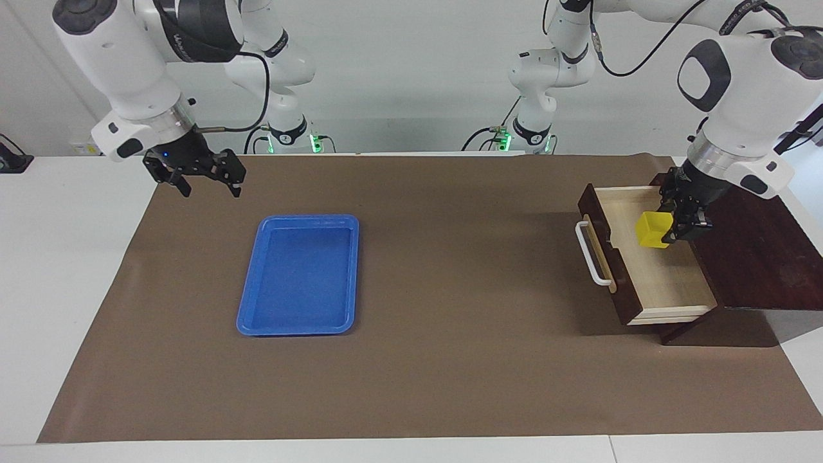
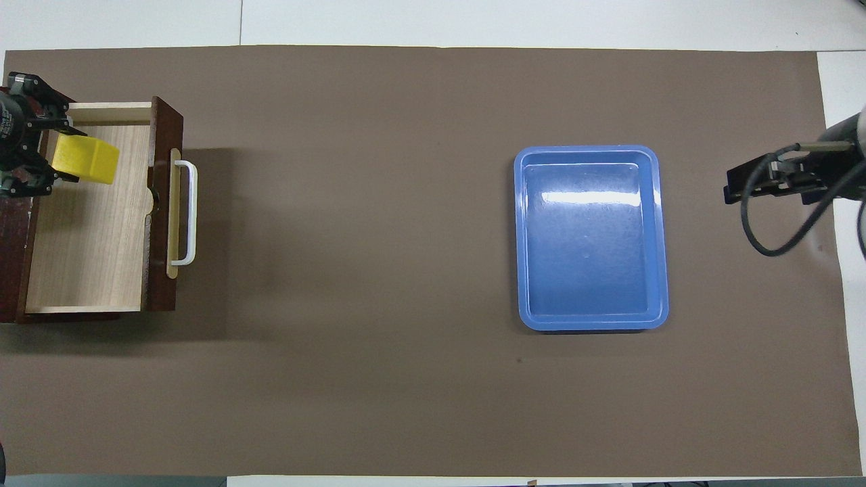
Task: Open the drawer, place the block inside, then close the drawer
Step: 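Lower the block into the drawer with the left gripper and open it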
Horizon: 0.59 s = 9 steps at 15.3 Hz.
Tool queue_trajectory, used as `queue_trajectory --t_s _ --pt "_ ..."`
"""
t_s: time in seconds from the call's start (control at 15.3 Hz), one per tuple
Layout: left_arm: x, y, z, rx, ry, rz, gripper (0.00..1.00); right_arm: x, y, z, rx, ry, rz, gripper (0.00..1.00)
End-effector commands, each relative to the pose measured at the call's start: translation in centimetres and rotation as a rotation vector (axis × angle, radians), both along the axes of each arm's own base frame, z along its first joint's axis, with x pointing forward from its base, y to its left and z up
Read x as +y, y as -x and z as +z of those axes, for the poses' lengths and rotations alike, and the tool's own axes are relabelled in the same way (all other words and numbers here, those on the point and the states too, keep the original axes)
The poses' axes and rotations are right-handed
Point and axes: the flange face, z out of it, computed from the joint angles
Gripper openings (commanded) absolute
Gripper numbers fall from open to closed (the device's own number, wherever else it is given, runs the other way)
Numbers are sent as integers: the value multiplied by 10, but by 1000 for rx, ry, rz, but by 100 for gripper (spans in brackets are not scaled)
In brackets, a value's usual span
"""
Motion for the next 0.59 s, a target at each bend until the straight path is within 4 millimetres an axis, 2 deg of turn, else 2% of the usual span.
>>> queue_trajectory --t_s 0.0,0.13,0.33,0.52 --pt "16 22 -27 -4 -1 12 0 -7 33 22 39 18 45 100" --pt "18 23 -43 5 1 19 0 -10 38 19 77 20 38 100" --pt "15 37 -73 25 2 42 0 -9 43 7 85 24 36 100" --pt "14 48 -86 12 5 85 0 -13 42 4 66 53 38 100"
